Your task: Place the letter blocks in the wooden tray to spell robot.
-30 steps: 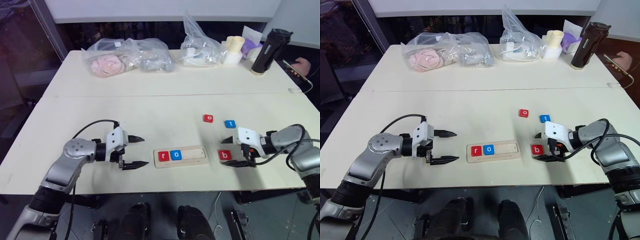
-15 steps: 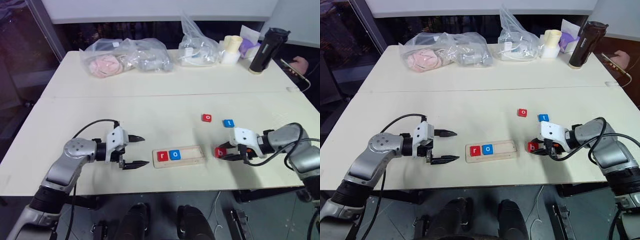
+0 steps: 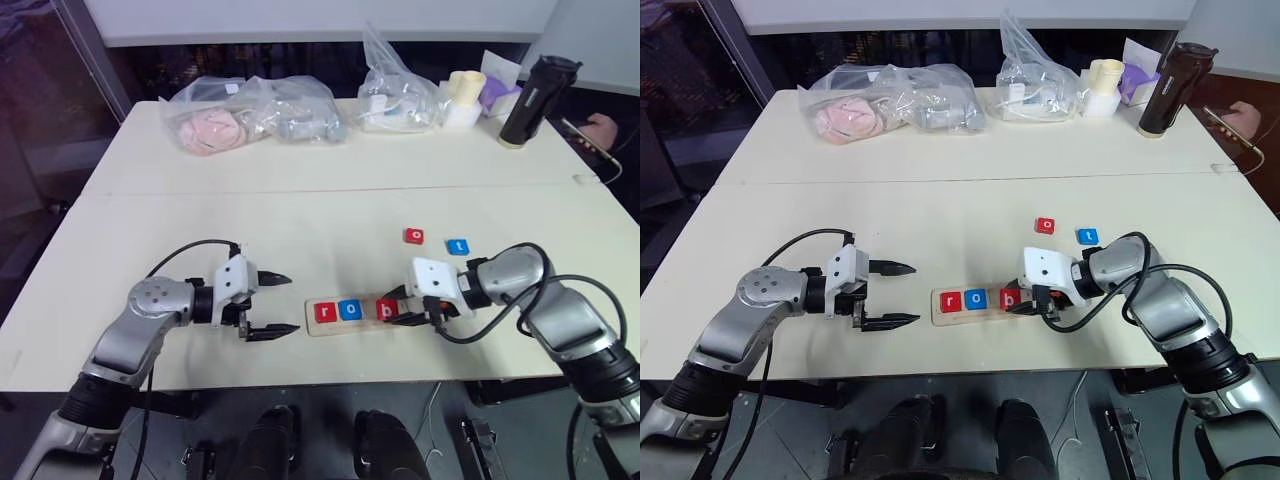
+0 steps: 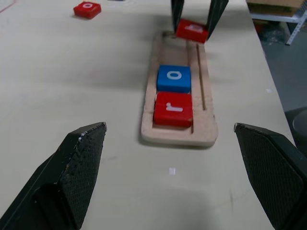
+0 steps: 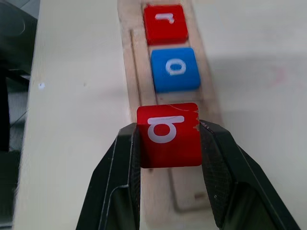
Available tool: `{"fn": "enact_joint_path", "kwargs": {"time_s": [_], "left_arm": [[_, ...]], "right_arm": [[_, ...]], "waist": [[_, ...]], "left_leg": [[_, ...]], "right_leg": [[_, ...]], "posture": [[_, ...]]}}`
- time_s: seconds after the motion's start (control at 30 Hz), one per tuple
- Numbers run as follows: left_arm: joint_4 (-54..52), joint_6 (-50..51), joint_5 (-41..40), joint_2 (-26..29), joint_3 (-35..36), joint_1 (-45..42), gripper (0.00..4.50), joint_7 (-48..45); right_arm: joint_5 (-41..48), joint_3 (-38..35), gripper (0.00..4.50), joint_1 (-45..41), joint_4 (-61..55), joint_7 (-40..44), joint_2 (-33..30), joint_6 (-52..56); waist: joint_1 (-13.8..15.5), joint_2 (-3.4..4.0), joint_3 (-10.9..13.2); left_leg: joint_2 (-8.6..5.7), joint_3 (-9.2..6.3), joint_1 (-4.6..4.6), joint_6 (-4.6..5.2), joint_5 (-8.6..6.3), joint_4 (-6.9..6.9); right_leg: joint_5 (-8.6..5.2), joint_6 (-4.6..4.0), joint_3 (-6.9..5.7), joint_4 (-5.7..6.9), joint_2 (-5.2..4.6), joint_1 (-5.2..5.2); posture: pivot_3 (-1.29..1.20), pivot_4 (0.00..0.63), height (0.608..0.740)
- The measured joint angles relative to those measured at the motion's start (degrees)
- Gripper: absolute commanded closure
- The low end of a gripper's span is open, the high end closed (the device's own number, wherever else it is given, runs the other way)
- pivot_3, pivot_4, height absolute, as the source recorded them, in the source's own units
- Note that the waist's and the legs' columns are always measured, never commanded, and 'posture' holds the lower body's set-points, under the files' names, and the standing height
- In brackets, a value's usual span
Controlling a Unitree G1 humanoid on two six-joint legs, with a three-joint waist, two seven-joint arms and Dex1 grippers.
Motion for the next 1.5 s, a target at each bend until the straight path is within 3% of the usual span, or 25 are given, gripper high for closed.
{"fn": "enact_joint_path", "kwargs": {"time_s": [1.43, 1.5], "left_arm": [[-2.5, 1.2, -0.7, 0.6, 0.1, 3.5, 0.0, 2.0], [-2.5, 1.2, -0.7, 0.6, 0.1, 3.4, 0.0, 2.1]], "right_arm": [[-3.9, 3.9, 3.37, -3.1, 6.7, 0.6, 4.5, -3.5], [-4.0, 3.9, 2.33, -3.1, 6.7, 0.7, 4.5, -3.5]], "waist": [[0.0, 0.0, 0.0], [0.0, 0.0, 0.0]], "left_leg": [[0.0, 0.0, 0.01, 0.02, 0.01, 0.02], [0.0, 0.0, 0.01, 0.02, 0.01, 0.02]], "right_leg": [[0.0, 0.0, 0.0, 0.01, 0.01, 0.01], [0.0, 0.0, 0.0, 0.01, 0.01, 0.01]], "posture": [[0.0, 0.15, 0.738], [0.0, 0.15, 0.738]]}}
